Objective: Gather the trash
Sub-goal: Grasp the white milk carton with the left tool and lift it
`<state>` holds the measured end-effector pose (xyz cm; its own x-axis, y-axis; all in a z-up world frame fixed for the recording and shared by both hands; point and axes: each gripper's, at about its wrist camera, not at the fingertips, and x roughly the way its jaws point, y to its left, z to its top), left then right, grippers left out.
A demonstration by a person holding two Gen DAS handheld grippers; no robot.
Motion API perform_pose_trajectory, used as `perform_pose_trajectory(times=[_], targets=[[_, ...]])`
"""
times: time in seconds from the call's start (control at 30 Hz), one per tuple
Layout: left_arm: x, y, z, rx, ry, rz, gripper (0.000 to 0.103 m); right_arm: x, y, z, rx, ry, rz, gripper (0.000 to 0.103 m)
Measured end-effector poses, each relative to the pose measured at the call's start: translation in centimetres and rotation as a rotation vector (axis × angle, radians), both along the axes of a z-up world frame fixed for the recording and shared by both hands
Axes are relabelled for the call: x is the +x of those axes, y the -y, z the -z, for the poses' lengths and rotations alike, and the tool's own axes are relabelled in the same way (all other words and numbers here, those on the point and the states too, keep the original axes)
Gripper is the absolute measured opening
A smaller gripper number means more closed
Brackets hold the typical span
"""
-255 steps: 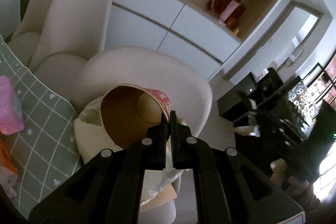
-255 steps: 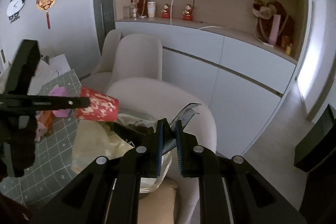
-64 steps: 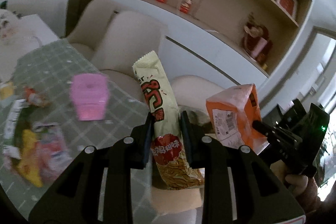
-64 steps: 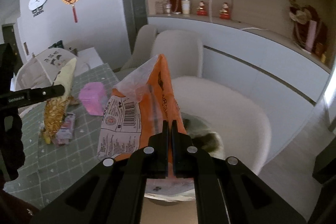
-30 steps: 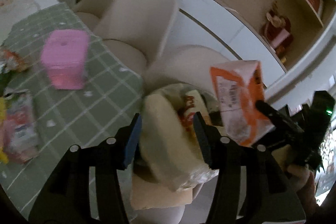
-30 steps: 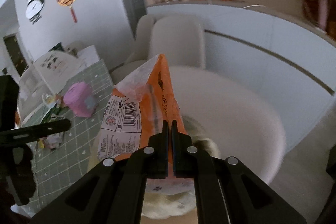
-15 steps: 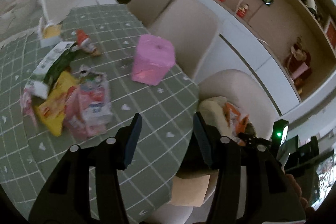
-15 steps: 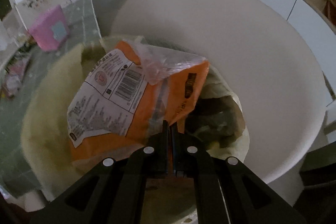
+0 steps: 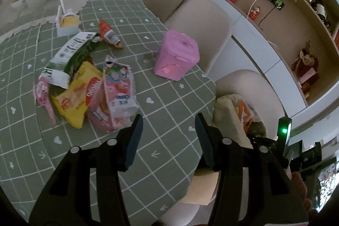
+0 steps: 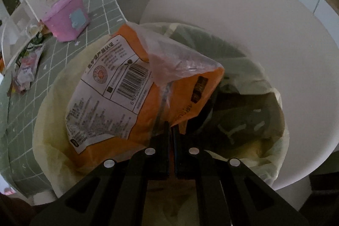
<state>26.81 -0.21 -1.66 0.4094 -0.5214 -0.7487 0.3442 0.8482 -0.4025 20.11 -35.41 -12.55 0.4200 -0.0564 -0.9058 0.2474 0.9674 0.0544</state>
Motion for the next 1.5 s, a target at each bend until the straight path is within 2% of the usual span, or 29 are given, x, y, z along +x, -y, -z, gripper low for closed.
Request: perform_pose_trajectory(times=[0.23, 0.27, 0.3, 0.4, 0.5, 0.57, 0.63, 0.73, 0.97, 1.07, 1.1, 1.2, 1.37, 1.5], targets=[[1.0, -3.2, 0.2, 0.004, 0.008, -0.054, 0.048, -2.6, 0.1, -1.9, -0.014, 0.082, 0.089, 0.007], [1.0, -3.5, 0.2, 0.004, 0.011, -0.060, 0.048, -3.3, 0.1, -2.3, -0.014, 0.096, 0.104, 0.014], [1.1, -4.1, 0.3, 0.007, 0.018, -0.069, 0.049, -3.8, 0.1, -2.7, -0.008, 0.111, 0.114, 0.027], [1.3, -5.6, 0.4, 0.028, 0.045, -0.090, 0.049, -5.4, -0.1, -4.3, 0.000, 0.173, 0.147, 0.041], [1.7, -7.3, 0.6, 0.045, 0.064, -0.110, 0.049, -6.2, -0.8, -6.1, 0.003, 0.232, 0.172, 0.047], [2.0, -8.5, 0.8, 0.051, 0.069, -0.125, 0.049, -7.0, -1.3, -7.9, 0.020, 0.315, 0.181, 0.048], [2.4, -10.2, 1.2, 0.056, 0.069, -0.149, 0.049, -7.5, -2.3, -9.8, 0.032, 0.410, 0.167, 0.050], [3.1, -12.2, 1.6, 0.066, 0.072, -0.179, 0.049, -6.4, -4.4, -11.6, 0.034, 0.464, 0.121, 0.055], [5.1, -16.6, 2.1, 0.077, 0.099, -0.203, 0.049, -1.6, -11.4, -13.3, 0.042, 0.414, -0.053, 0.055], [6.6, -17.1, 2.1, 0.081, 0.109, -0.121, 0.049, 0.5, -14.7, -12.8, 0.080, 0.377, -0.125, 0.055], [7.3, -16.9, 2.1, 0.087, 0.111, -0.063, 0.050, 1.3, -16.2, -12.4, 0.079, 0.357, -0.160, 0.055], [8.7, -16.2, 2.2, 0.110, 0.119, 0.027, 0.051, 2.3, -20.2, -11.8, 0.025, 0.333, -0.225, 0.054], [12.2, -14.9, 2.8, 0.085, 0.085, 0.050, 0.059, 3.3, -23.8, -10.2, 0.028, 0.286, -0.235, 0.054], [16.5, -12.7, 5.0, 0.066, -0.003, 0.061, 0.063, 3.6, -24.6, -8.1, 0.046, 0.215, -0.215, 0.054]])
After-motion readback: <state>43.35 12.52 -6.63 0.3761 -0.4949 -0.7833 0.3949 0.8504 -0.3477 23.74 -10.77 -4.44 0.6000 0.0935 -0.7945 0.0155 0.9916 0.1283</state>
